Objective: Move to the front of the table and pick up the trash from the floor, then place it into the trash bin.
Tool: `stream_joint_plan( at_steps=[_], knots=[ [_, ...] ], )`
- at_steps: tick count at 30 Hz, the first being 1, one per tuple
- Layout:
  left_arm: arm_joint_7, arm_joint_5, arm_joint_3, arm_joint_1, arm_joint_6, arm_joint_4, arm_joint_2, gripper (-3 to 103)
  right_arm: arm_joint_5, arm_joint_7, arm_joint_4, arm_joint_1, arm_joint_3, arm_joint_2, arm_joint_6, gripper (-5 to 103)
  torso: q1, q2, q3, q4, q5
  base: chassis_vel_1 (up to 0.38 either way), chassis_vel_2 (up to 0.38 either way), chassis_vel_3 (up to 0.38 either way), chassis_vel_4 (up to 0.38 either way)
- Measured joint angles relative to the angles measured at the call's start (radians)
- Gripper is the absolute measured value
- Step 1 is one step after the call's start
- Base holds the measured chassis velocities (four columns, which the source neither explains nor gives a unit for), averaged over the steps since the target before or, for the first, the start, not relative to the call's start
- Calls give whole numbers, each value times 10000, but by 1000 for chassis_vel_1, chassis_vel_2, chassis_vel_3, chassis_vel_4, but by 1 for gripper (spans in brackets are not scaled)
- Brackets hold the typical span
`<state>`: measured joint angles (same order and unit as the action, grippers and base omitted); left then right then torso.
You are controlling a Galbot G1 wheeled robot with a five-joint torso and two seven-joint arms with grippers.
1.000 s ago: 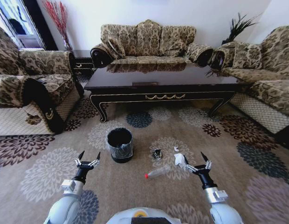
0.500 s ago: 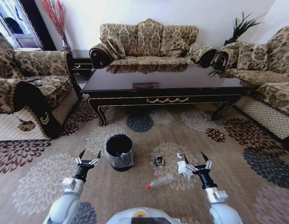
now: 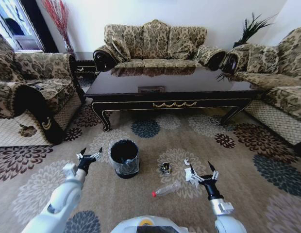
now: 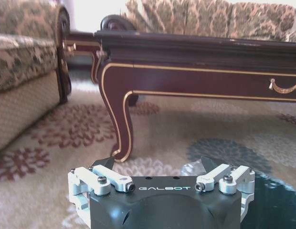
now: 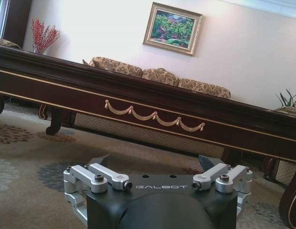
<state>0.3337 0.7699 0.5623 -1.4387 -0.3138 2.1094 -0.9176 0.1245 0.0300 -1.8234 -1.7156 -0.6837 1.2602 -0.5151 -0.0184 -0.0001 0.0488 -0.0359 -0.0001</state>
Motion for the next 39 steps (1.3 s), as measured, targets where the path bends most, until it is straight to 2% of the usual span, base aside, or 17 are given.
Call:
stream_joint_plan(
  at_steps=[3, 4, 6, 7, 8, 9, 12, 16, 18, 23, 28, 31, 33, 35, 39],
  knots=[
    [876, 1456, -40, 168, -1373, 494, 438, 100, -4, -8, 124, 182, 225, -131, -1, 100, 0, 0, 0, 11, 1, 0, 0, 0, 0],
    [876, 1456, -40, 168, -1373, 494, 438, 100, -4, -8, 124, 182, 225, -131, -1, 100, 0, 0, 0, 11, 1, 0, 0, 0, 0],
    [1374, 2325, -87, 346, -2171, 632, 644, 100, -13, -15, 157, 209, 276, -144, 2, 100, 0, 0, 0, 8, 1, 0, 0, 0, 0],
    [1753, 3055, -88, 476, -2763, 698, 808, 100, -14, -25, 181, 231, 301, -157, 5, 100, 0, 0, 0, 2, 0, 0, 0, 0, 0],
    [1753, 3055, -88, 476, -2763, 698, 808, 100, -14, -25, 181, 231, 301, -157, 5, 100, 0, 0, 0, 2, 0, 0, 0, 0, 0],
    [1977, 3516, -81, 566, -3067, 702, 911, 100, -14, -29, 208, 263, 334, -186, 6, 100, 0, 0, 0, 2, 1, 0, 0, 0, 0],
    [2226, 4274, -112, 939, -3407, 479, 1069, 100, -14, -30, 248, 264, 350, -215, -1, 100, 0, 1, 0, 6, 1, 0, 0, 0, 0],
    [2328, 5021, -271, 1451, -3532, 216, 1159, 100, -1, -30, 255, 260, 342, -227, -21, 100, -1, 0, 0, 4, 0, 0, 0, 0, 0],
    [2178, 5394, -507, 1947, -3546, -142, 1207, 100, 11, -50, 245, 260, 319, -250, -23, 100, 0, 0, 0, 3, 2, 0, 0, 0, 0],
    [2077, 5852, -1027, 2746, -3558, -760, 1117, 100, -37, -172, 92, 186, 278, -291, 134, 100, 0, 0, 0, 5, 0, 0, 0, 0, 0],
    [2126, 6134, -1488, 3351, -3637, -1240, 978, 100, -474, -835, 17, 126, 308, -259, 342, 100, 0, 0, 0, 2, 3, 0, 0, 0, 0],
    [2233, 6192, -1878, 3656, -3665, -1615, 755, 100, -1124, -1463, -44, 91, 357, -274, 496, 100, 0, 0, 0, 4, 1, 0, 0, 0, 0],
    [2259, 6203, -1940, 3705, -3668, -1676, 718, 100, -1285, -1621, -66, 84, 377, -291, 580, 100, 0, 0, 0, 5, 1, 0, 0, 0, 0],
    [2517, 6361, -2280, 4023, -3673, -2066, 461, 100, -1921, -2139, -117, 83, 513, -417, 897, 100, 0, 0, 0, 5, 2, 0, 0, 0, 0],
    [2896, 6750, -2652, 4434, -3696, -2566, 154, 100, -1857, -2173, -120, 157, 570, -487, 1055, 100, 0, 0, 0, 3, 1, 0, 0, 0, 0]
  ],
)
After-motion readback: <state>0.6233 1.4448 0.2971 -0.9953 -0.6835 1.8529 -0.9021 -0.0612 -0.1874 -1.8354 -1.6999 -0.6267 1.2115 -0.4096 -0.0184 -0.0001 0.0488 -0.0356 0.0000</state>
